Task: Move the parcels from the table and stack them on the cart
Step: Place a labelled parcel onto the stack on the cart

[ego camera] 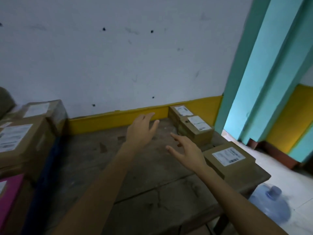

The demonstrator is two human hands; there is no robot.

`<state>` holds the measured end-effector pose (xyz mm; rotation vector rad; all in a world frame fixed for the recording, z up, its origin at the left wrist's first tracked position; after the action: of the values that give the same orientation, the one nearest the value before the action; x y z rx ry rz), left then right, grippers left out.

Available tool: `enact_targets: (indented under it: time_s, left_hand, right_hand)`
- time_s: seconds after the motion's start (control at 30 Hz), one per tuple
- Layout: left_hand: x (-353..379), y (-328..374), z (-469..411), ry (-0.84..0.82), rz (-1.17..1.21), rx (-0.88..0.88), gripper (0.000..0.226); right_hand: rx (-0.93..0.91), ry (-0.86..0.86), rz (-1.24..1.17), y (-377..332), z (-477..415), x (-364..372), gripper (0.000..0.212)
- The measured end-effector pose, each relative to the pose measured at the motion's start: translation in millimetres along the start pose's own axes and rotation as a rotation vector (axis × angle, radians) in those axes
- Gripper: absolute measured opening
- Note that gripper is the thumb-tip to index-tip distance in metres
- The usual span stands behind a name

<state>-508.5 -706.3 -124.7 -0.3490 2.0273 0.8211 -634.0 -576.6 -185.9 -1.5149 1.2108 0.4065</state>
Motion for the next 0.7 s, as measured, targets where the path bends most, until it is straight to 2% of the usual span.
enact_targets:
  time_s: [0.13,0.3,0.47,0.7]
  left_hand:
    - [29,8,-81,-0.108,0.108,-0.033,0.047]
    - [84,17,-171,-0.306,0.223,-0.101,0.052]
    - [143,11,-241,-0.464,0.145,-0.108,0.059]
    - [239,-15,-305,-0.48,0.147,-0.265,0.067]
  right_hand:
    - [0.212,-0.005,-0.096,60,-56,-7,0.067]
    - [0.409,-0.064,0.068,131,-136,-30,0.07]
    - [0.316,-0.206,0.323,188,-192,-39,0.074]
    - [0.289,-0.351,0.193,284,-279,-16,0.07]
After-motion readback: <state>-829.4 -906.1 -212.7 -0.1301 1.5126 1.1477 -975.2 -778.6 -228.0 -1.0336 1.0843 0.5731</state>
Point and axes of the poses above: each hand's wrist, its own z-axis away from the middle knuckle, its own x-axis out of the palm, y = z × x, the point moved 3 cm from there along -z, towards the middle knuckle, and after that the axes turned 5 degrees about -y, right-handed, at the moved point
